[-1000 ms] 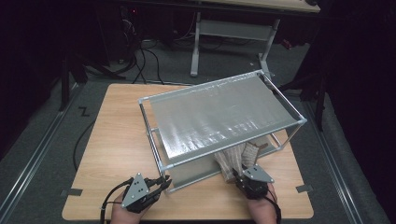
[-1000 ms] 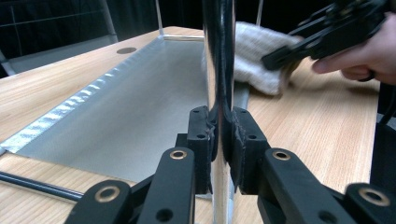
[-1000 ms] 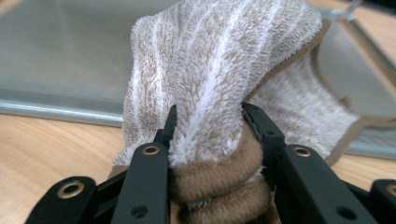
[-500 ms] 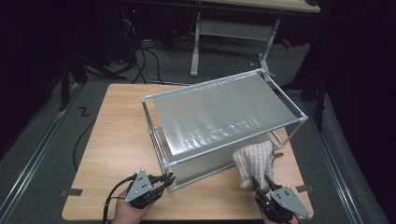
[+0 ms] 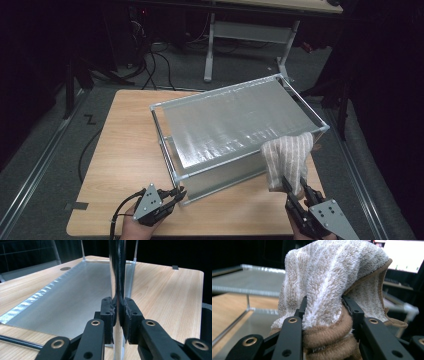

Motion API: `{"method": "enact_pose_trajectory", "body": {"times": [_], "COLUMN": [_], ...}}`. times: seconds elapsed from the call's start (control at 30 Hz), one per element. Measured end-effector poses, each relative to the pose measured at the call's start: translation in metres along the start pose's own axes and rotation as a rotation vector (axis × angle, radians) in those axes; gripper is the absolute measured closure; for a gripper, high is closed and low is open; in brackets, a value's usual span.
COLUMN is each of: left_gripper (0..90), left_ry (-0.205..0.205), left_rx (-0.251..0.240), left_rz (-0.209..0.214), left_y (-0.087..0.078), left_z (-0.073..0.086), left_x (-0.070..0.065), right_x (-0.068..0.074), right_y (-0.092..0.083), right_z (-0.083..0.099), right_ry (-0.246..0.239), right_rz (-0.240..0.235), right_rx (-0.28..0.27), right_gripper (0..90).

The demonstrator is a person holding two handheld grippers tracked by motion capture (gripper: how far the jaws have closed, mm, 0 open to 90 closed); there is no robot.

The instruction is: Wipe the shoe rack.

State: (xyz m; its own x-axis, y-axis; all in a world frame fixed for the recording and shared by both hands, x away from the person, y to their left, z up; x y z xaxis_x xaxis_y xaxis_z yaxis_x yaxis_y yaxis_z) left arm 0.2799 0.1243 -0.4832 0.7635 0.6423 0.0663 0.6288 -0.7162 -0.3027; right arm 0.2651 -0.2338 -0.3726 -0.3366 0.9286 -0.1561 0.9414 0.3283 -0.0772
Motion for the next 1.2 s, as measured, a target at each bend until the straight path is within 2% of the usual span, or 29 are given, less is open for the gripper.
{"method": "enact_pose_trajectory", "body": {"times": [0.17,0.3,0.43,0.57,0.63,0.73,0.97,1.2], "left_gripper": [79.5,79.4,79.2,79.1,79.1,79.1,79.1,79.1], "left_ry": [0.004,0.008,0.016,0.025,0.023,0.023,0.024,0.028], "left_rx": [0.002,0.006,0.009,0.013,0.014,0.015,0.015,0.009], "left_rz": [-0.008,-0.012,-0.017,-0.022,-0.024,-0.027,-0.023,0.004], "left_y": [-0.004,-0.008,-0.012,-0.016,-0.017,-0.019,-0.019,-0.016], "left_z": [0.001,0.002,0.003,0.004,0.004,0.005,0.005,0.004], "left_x": [-0.003,-0.005,-0.008,-0.009,-0.010,-0.010,-0.011,-0.018], "right_x": [0.010,0.019,0.026,0.030,0.031,0.032,0.031,0.027], "right_y": [0.023,0.046,0.072,0.098,0.105,0.109,0.106,0.095], "right_z": [-0.020,-0.027,-0.028,-0.021,-0.015,-0.006,-0.005,-0.002], "right_ry": [-0.004,-0.004,-0.005,-0.007,-0.012,-0.012,-0.034,-0.038], "right_rz": [-0.027,-0.055,-0.078,-0.082,-0.077,-0.077,-0.083,-0.067], "right_rx": [-0.055,-0.066,-0.049,0.006,0.029,0.058,0.098,0.088], "right_gripper": [65.5,65.5,65.4,65.3,65.3,65.7,67.5,67.5]}}
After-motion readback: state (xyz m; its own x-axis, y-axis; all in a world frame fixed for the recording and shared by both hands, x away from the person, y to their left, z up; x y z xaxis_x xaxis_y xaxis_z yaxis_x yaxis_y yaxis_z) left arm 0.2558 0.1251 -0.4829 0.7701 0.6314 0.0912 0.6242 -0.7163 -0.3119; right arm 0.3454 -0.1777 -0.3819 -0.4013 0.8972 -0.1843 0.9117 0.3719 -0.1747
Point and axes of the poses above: each handheld gripper's, and its own axes: y roughly forward along the jaws, z roughly out of its underside, x roughly to its left, the point moved 4 cm from there along y, roughly forward along the jaws, and after that the axes turned 1 degree about x, right-handed, at the moved point
